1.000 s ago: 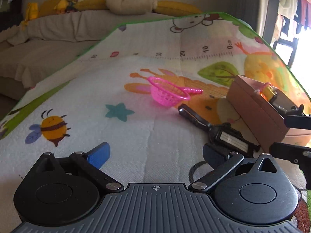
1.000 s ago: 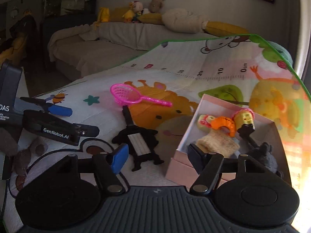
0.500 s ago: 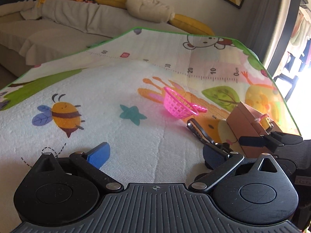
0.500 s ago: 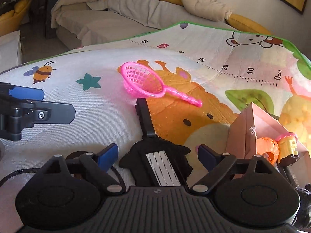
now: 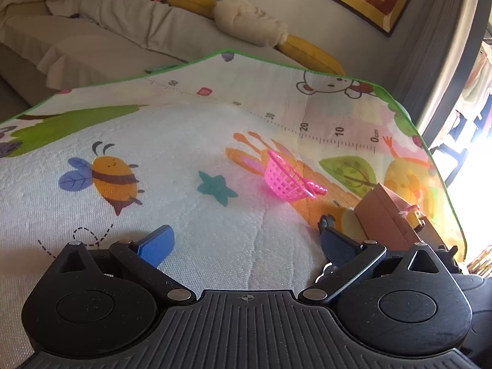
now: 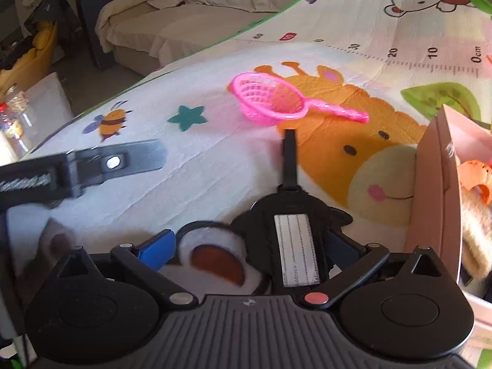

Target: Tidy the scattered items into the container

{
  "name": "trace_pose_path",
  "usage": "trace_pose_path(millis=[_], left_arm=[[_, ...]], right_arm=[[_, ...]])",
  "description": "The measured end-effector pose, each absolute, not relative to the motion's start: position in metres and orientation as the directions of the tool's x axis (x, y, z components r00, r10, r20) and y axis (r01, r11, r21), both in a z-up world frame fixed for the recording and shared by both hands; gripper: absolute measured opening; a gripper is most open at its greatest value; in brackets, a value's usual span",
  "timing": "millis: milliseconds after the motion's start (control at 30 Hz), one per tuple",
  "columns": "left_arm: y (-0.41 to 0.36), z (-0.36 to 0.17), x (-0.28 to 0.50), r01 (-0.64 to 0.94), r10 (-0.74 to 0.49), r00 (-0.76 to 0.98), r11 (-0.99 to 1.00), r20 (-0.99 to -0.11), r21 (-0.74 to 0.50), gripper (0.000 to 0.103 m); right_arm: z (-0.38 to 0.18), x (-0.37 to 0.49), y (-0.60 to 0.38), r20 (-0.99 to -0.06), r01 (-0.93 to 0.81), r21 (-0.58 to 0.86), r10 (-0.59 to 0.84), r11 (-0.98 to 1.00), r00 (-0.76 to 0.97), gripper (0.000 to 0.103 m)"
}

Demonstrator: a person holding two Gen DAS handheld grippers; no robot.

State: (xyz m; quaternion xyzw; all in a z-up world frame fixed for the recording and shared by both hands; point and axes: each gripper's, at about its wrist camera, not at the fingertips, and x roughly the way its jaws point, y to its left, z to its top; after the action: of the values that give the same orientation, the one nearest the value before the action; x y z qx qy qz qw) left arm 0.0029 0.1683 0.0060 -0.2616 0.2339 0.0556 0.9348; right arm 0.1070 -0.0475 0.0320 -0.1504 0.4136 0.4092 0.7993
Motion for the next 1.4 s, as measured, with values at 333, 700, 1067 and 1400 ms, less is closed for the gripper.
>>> trace_pose_path(millis=[333, 700, 1067, 1400], left_arm=[[0.170, 0.006, 0.002, -0.234, -0.011, 0.886, 0.852, -0.463, -0.469, 0.103], [0.167, 0.007, 0.004, -0.242, 0.001, 0.881, 0.860, -0.473, -0.449, 0.103], [0.110, 0.021, 0.045, -0.180, 0.054, 0.819, 0.970, -0.571, -0.166, 0.103], [0.076, 0.030, 0.078, -0.125, 0.043, 0.809, 0.987, -0.586, -0.099, 0.103]], right_arm=[[0.028, 0.073, -0.060, -0.697, -0.621, 0.046, 0.470, 0.782, 0.541, 0.095], [0.020, 0.081, -0.051, -0.681, -0.606, 0.008, 0.448, 0.796, 0.579, 0.071], [0.033, 0.051, -0.173, -0.673, -0.521, 0.054, 0.417, 0.852, 0.611, 0.071], [0.027, 0.032, -0.270, -0.635, -0.308, 0.084, 0.289, 0.948, 0.716, 0.047]])
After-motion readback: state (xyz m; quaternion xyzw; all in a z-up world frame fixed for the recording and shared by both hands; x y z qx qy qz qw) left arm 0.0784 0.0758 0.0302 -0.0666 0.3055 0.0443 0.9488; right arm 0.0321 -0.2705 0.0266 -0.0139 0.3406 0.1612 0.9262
